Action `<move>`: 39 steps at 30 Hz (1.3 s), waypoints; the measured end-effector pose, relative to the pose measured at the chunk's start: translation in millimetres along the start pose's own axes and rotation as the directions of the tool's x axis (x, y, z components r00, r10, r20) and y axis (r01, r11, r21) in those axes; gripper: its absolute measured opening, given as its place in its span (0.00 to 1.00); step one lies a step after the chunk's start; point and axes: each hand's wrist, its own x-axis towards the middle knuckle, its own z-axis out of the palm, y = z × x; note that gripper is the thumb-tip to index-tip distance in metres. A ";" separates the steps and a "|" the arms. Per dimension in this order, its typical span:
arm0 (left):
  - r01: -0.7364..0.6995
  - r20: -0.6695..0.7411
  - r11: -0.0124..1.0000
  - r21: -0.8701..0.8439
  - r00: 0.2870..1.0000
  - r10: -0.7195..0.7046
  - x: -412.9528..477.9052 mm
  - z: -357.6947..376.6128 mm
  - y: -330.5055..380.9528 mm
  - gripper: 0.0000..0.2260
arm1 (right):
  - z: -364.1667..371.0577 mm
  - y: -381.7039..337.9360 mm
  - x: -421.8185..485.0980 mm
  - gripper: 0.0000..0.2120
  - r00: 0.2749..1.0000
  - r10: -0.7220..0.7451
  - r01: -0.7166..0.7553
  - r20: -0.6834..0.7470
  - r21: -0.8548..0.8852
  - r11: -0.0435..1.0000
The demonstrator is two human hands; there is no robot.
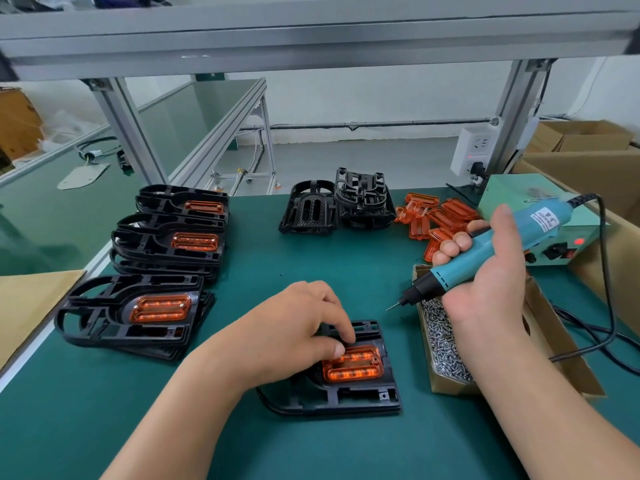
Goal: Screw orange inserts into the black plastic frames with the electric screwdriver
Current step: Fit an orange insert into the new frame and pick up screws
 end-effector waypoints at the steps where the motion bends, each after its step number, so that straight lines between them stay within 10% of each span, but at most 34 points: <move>1: 0.000 0.029 1.000 -0.012 1.000 0.000 0.5 1.3 0.6 0.07 | -0.2 -0.4 0.1 0.17 1.000 0.000 0.000 0.000 0.007 1.000; 20: 0.041 0.097 0.999 0.028 0.994 -0.043 -2.4 0.3 12.2 0.05 | -6.0 -48.1 16.1 0.16 0.994 -0.103 0.104 -0.030 0.069 0.992; 29: -0.247 -0.300 0.963 0.109 0.915 0.268 21.0 21.0 71.4 0.04 | -21.2 -50.0 14.1 0.17 0.994 -0.094 0.100 -0.063 0.107 0.989; 39: -0.240 0.026 0.762 0.602 0.959 0.282 60.3 48.3 124.6 0.10 | -23.5 -47.2 9.6 0.17 0.985 -0.122 0.132 -0.119 0.076 0.988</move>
